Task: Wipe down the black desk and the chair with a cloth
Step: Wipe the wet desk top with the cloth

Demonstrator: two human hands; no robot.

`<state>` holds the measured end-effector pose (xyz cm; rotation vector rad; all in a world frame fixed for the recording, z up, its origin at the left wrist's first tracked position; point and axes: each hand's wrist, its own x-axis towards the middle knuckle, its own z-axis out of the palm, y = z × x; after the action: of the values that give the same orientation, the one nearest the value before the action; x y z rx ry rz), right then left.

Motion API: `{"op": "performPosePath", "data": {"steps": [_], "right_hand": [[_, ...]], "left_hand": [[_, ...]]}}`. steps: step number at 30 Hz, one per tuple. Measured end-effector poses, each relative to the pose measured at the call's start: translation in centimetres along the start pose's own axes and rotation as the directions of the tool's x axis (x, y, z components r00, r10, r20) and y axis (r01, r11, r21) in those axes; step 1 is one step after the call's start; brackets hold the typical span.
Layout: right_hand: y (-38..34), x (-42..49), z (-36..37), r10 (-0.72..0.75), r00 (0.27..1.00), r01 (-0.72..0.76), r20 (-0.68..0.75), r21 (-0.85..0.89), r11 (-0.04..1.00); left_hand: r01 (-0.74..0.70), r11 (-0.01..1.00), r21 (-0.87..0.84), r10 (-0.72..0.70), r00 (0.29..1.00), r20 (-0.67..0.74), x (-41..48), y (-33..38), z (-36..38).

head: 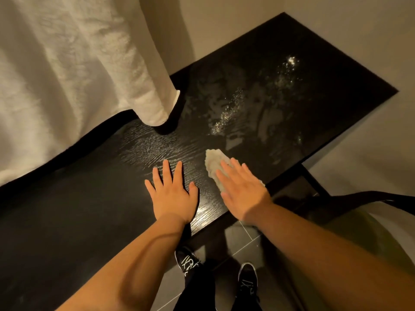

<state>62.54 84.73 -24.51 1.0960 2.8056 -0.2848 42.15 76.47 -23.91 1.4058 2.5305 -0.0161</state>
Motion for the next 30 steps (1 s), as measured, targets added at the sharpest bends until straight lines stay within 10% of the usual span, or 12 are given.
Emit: {"op": "performPosePath", "data": {"steps": [3, 9, 17, 25, 30], "right_hand": [[4.0, 0.9, -0.5, -0.044, 0.998, 0.041, -0.048, -0.059, 0.997], [7.0, 3.6, -1.6, 0.478, 0.874, -0.467, -0.091, 0.122, 0.876], [1.3, 2.5, -0.2, -0.14, 0.99, 0.14, 0.006, 0.055, 0.989], [8.6, 5.6, -2.4, 0.383, 0.921, -0.376, -0.071, 0.097, 0.922], [1.7, 4.5, -0.5, -0.013, 1.0, 0.012, 0.008, 0.042, 0.999]], "left_hand": [[0.001, 1.0, 0.003, -0.001, 1.0, -0.016, 0.1, 0.0, 0.2], [-0.001, 1.0, 0.005, 0.002, 1.0, -0.022, 0.2, 0.0, 0.3], [-0.007, 1.0, -0.004, 0.006, 0.999, -0.033, 0.3, -0.1, 0.4], [-0.008, 1.0, -0.02, 0.007, 0.998, -0.057, 0.2, -0.2, 0.3], [-0.009, 1.0, -0.007, 0.009, 0.998, -0.055, 0.3, -0.1, 0.3]]}}
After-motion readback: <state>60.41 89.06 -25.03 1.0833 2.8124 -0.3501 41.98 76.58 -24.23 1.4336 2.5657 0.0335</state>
